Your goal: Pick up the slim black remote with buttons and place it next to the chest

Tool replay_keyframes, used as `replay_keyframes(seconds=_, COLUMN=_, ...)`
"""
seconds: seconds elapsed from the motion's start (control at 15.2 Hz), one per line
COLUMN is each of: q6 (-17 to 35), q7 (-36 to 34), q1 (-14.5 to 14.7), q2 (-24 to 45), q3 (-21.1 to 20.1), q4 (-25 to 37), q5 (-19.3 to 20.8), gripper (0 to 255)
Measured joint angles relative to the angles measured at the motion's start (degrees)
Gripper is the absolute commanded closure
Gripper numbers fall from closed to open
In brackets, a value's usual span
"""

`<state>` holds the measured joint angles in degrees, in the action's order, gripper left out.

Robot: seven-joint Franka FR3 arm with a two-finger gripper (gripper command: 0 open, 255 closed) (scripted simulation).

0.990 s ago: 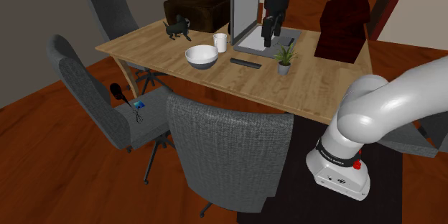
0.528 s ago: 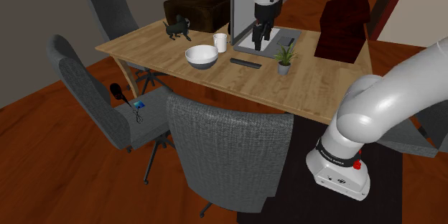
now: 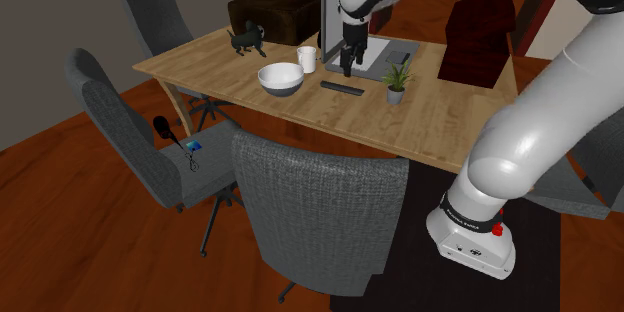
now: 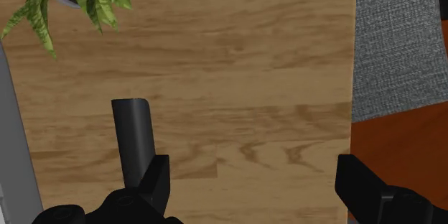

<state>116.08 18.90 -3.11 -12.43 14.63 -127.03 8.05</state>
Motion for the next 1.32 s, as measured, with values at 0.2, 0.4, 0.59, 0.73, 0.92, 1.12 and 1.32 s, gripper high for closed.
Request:
replay_keyframes(seconds=0.2, q6=3.2, q7=2.4, q1=-0.4, q2=6.0, q3=1.5, q4=3.1, q5=-1.4, gripper=0)
replay_keyframes(seconds=0.4, q6=5.9, q7=5.0, q1=-1.1, q2=12.3, q3=2.6, q4=6.9, q5=-3.3, gripper=0)
replay_keyframes(seconds=0.59, q6=8.3, q7=7.8, q1=-2.1, q2=19.1, q3=3.3, q4=11.3, q5=-5.8, gripper=0)
replay_keyframes(seconds=0.73, q6=9.6, q7=9.3, q1=-2.8, q2=23.8, q3=3.4, q4=14.6, q5=-7.6, gripper=0)
replay_keyframes(seconds=0.92, q6=10.5, q7=11.3, q1=-4.3, q2=30.1, q3=3.2, q4=20.0, q5=-9.9, gripper=0)
replay_keyframes(seconds=1.12, q6=11.2, q7=12.4, q1=-5.1, q2=33.1, q3=3.0, q4=22.2, q5=-10.9, gripper=0)
replay_keyframes(seconds=1.32, q6=13.1, q7=12.7, q1=-5.4, q2=34.5, q3=2.8, q4=21.7, q5=-11.5, gripper=0)
